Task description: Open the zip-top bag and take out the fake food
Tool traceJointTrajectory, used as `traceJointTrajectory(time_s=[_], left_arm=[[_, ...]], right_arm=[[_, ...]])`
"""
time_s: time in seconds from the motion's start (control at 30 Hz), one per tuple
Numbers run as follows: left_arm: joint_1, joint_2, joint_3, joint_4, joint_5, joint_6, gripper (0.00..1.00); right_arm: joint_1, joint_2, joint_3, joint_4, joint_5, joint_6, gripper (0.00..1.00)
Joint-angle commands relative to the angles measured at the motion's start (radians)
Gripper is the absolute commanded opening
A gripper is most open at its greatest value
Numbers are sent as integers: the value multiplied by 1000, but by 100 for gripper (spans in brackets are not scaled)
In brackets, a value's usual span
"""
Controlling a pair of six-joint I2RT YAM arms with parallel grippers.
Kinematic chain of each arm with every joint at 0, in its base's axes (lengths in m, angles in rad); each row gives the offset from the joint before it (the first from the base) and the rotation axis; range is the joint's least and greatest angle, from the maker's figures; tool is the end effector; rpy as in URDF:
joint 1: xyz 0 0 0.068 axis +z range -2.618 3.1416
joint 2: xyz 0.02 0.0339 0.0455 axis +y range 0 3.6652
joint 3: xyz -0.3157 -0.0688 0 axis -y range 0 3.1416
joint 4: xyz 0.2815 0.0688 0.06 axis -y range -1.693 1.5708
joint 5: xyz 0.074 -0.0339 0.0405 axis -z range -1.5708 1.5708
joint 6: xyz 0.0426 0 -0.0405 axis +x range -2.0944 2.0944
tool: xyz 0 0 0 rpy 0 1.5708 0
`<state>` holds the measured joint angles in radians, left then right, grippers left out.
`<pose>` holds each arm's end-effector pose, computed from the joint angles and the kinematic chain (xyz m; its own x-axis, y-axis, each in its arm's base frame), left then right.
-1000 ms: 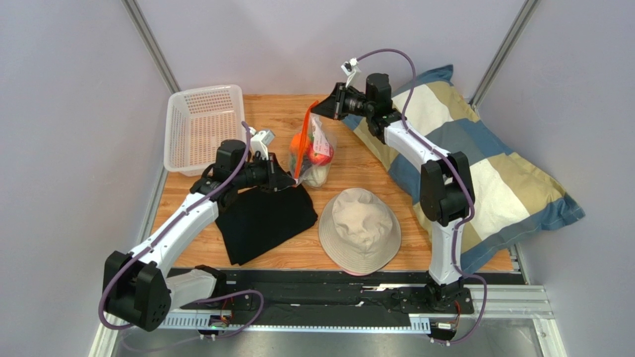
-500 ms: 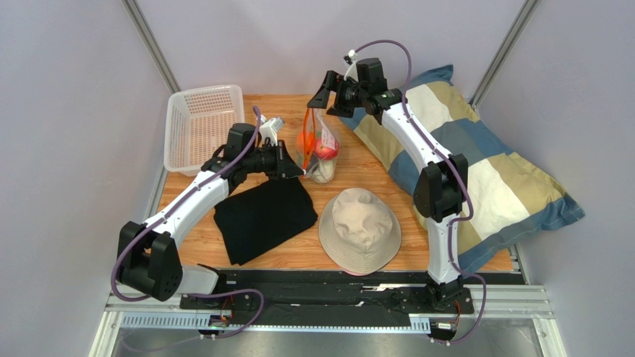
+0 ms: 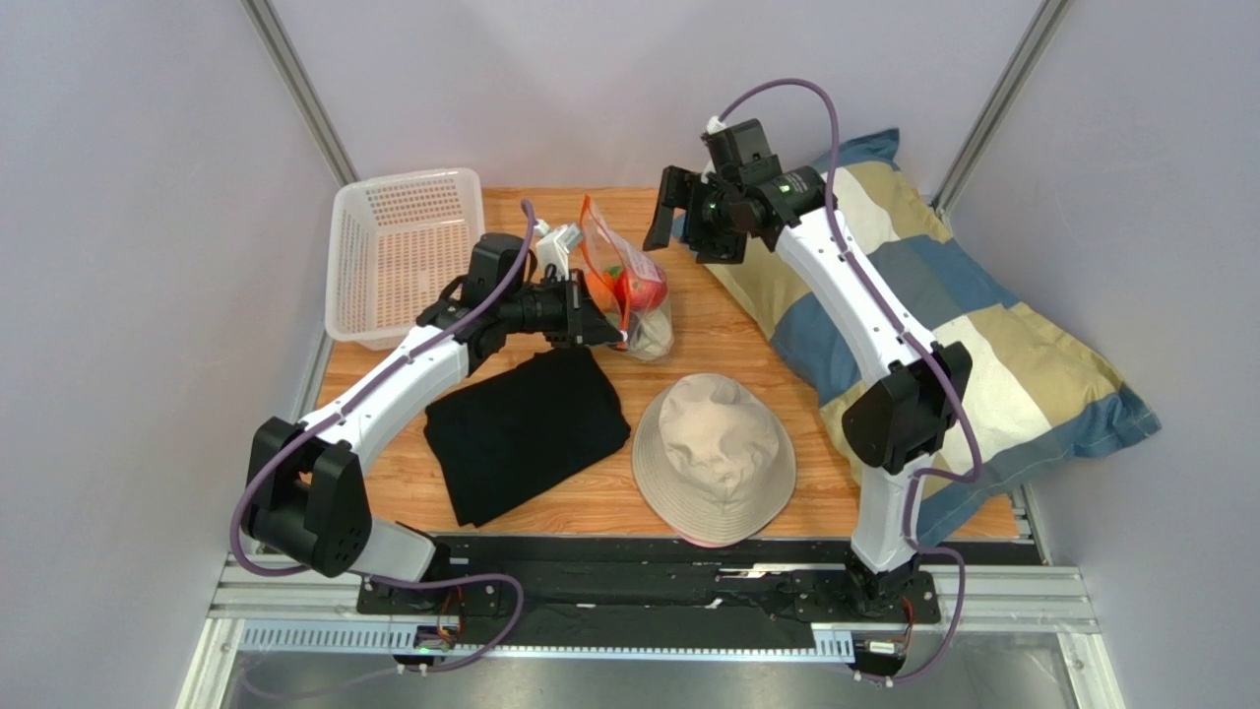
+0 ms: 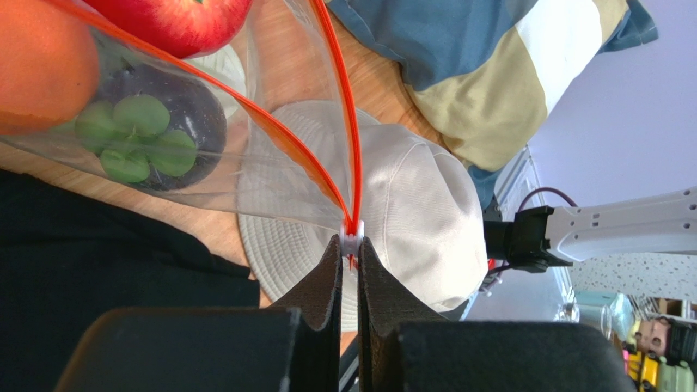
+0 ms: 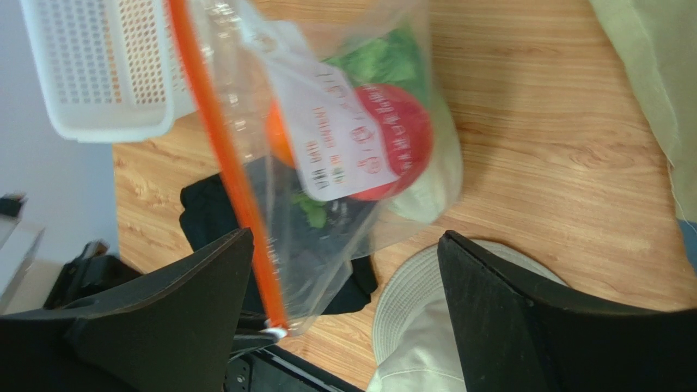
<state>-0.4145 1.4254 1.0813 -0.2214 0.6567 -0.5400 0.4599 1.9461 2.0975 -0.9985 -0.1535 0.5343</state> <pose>0.3103 -0.1649 0.3297 -0.8272 -0.0809 -0.5560 0.4261 0.5547 -0.7147 0.4289 0.2197 0.4220 -0.8475 0.1418 -0.5115 -0.1136 0.8928 0.4358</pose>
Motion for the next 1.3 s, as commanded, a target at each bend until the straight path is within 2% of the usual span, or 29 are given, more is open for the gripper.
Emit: traceJointTrajectory(time_s=[0.0,0.03,0.1,0.27,0.4,0.47,0.5,0.57,0.6,0.63,0.73,0.8,0.97,1.1,1.27], left_arm=[[-9,4,31,19,11,-11,0],[-9,6,32,16,9,-12,0],[-13,6,35,13,4,-11,0],[-20,3,34,-7,-9,2,0],[-21,-8,26,-10,-14,2,0],[-21,-19,23,-12,-17,2,0],[-21,-20,20,-13,-16,3,0],[-21,-37,22,-19,-12,15,0],[-21,-46,25,-25,-11,28,0],[-21,-62,34,-59,-22,60,14],[-18,-147,71,-72,-95,97,47],[-10,-178,103,-46,-91,101,48],[-9,-88,176,19,-127,104,22],[-6,6,198,48,-163,127,16],[-1,128,204,140,-183,101,17]], right_arm=[[91,-7,97,-15,68,-103,85],[100,13,113,-18,63,-114,78],[118,51,149,-19,75,-119,75],[154,103,202,-8,86,-140,78],[171,129,177,-25,144,-165,78],[171,143,173,-35,199,-174,63],[171,148,173,-43,210,-183,43],[169,146,177,-48,207,-195,26],[169,145,185,-48,189,-206,6],[169,137,194,-49,168,-204,0],[174,113,200,-57,129,-191,0],[175,91,188,-60,112,-181,0],[175,73,188,-77,68,-165,0],[171,77,237,-101,54,-139,0],[152,76,237,-92,-30,-59,0]])
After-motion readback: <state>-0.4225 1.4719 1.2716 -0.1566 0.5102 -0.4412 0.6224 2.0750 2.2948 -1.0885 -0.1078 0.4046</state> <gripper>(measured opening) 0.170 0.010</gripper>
